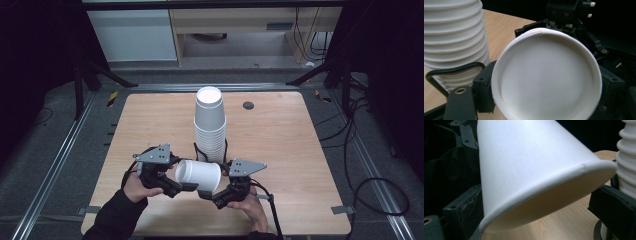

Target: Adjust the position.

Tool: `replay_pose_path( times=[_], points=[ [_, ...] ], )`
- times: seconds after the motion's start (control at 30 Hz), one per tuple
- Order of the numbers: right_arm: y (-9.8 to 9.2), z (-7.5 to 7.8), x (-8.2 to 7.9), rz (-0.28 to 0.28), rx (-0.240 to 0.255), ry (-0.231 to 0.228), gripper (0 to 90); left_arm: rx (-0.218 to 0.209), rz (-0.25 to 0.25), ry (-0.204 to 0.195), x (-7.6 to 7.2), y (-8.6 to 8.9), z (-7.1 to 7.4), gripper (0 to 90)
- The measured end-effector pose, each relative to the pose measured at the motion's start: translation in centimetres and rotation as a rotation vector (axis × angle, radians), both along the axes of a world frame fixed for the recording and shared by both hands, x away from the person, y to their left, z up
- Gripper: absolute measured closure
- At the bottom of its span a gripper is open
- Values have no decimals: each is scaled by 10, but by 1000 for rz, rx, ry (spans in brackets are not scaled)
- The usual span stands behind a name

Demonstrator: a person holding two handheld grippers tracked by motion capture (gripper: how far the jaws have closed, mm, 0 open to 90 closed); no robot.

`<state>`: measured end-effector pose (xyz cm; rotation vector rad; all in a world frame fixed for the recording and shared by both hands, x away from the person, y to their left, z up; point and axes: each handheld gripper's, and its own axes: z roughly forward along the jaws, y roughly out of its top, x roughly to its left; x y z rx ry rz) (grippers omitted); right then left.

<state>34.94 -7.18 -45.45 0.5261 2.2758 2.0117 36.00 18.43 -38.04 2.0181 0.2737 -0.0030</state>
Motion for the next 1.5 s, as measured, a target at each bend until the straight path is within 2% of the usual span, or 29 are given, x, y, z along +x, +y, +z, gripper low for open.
replay_pose_path(
  times=[0.27, 0.7, 0.87, 1.03, 1.37, 1.5],
  points=[
    [4, -1, 1, 34, -15, -6, 45, 11, -20, 2, -1, -3, -1, 212],
    [3, -1, 1, 46, -15, -21, 61, 4, -33, 16, 1, -1, -1, 213],
    [4, 0, 1, 64, -33, -34, 44, 16, -48, 15, 0, -3, -2, 214],
    [7, 1, 2, 79, -53, -36, 55, 31, -57, 1, -1, -7, -3, 214],
    [6, 1, 3, 88, -44, -31, 77, 22, -48, -9, -2, -6, -2, 206],
    [5, 1, 3, 89, -44, -26, 77, 13, -30, -25, -2, -3, 1, 206]
  ],
)
